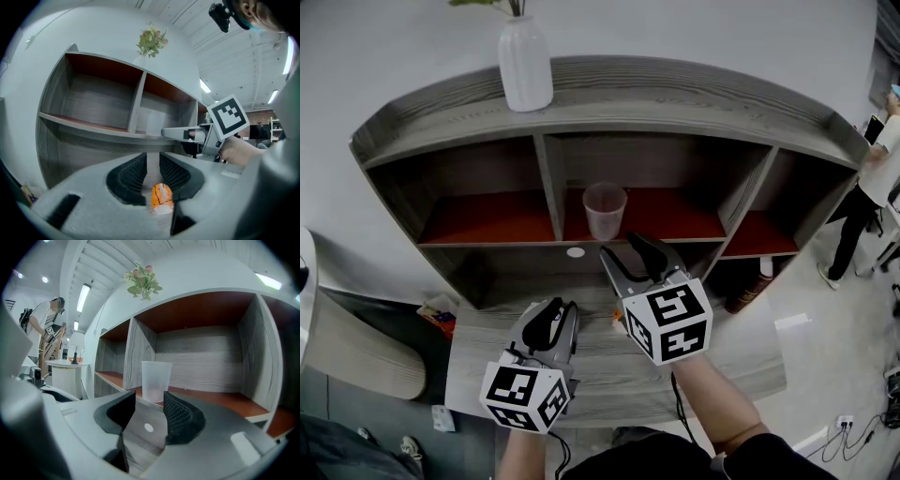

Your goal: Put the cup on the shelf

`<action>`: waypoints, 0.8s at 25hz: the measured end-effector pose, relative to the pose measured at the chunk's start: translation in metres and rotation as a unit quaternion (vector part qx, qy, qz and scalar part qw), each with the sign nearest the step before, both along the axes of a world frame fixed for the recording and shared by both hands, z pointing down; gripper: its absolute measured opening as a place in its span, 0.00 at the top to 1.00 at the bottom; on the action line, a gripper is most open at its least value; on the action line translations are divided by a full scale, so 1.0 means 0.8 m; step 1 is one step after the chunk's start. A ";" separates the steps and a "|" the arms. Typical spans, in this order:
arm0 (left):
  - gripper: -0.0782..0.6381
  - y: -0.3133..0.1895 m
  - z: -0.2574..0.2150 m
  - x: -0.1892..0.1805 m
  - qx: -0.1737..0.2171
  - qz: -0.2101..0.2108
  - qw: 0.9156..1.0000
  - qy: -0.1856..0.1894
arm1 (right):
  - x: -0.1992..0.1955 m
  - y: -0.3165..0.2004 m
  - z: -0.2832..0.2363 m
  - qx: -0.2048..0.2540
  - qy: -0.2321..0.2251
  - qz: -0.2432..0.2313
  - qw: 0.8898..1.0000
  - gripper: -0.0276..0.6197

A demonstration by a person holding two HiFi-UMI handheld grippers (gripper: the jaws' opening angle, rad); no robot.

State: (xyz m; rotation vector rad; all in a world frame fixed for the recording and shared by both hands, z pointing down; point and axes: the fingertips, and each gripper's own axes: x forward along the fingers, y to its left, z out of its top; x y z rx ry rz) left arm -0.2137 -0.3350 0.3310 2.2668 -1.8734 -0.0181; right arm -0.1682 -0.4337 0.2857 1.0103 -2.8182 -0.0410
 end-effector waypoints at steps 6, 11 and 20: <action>0.81 0.010 -0.004 0.013 0.014 0.018 1.000 0.008 | 0.014 0.021 0.011 -0.006 -0.013 0.006 1.000 0.75; 0.87 0.022 0.000 0.024 0.015 0.027 0.999 0.013 | 0.034 0.044 0.019 -0.010 -0.021 0.014 1.000 0.84; 0.90 0.040 0.002 0.053 0.016 0.051 0.998 0.020 | 0.074 0.078 0.032 -0.026 -0.042 0.028 0.998 0.90</action>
